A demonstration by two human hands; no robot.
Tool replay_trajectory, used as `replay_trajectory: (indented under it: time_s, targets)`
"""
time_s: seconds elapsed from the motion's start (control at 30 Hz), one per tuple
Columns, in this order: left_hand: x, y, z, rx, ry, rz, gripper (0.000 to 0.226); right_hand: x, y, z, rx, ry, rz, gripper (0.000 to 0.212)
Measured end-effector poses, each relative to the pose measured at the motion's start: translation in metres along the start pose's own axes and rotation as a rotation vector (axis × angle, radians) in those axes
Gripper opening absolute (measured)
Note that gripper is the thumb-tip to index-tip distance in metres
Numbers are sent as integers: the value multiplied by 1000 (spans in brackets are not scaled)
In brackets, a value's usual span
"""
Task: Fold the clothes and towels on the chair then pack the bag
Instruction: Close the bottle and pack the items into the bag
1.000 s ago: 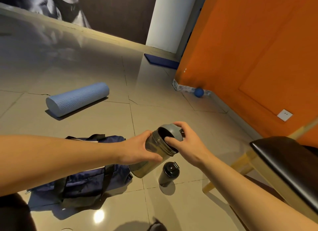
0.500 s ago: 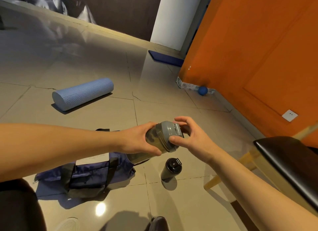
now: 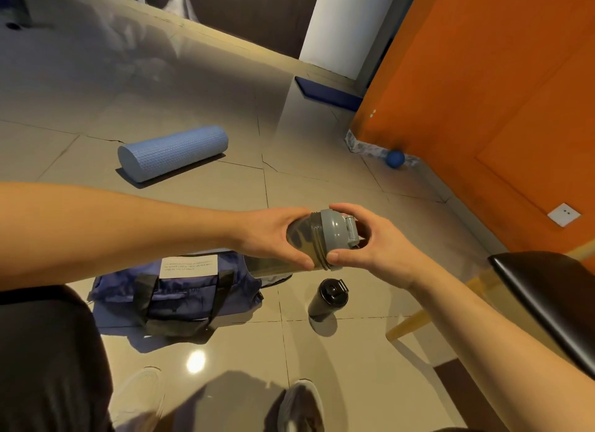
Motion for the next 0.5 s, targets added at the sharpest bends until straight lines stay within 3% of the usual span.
replay_trajectory:
  time_s: [0.3, 0.5]
  targets:
    - [-9, -19, 6, 8, 16, -16, 48, 9, -16, 2, -82, -41, 31, 82]
    - [-7, -15, 7, 10, -8, -35, 69, 9, -4, 0, -24, -41, 86, 86]
Point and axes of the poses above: each hand's wrist, its own z-axis away from the middle knuckle, its own y-axis out of the palm, x = y × z, the point moved 4 cm from there along -z, towards the middle knuckle, and after that the axes turned 12 degrees about x, right-handed, at the moved point
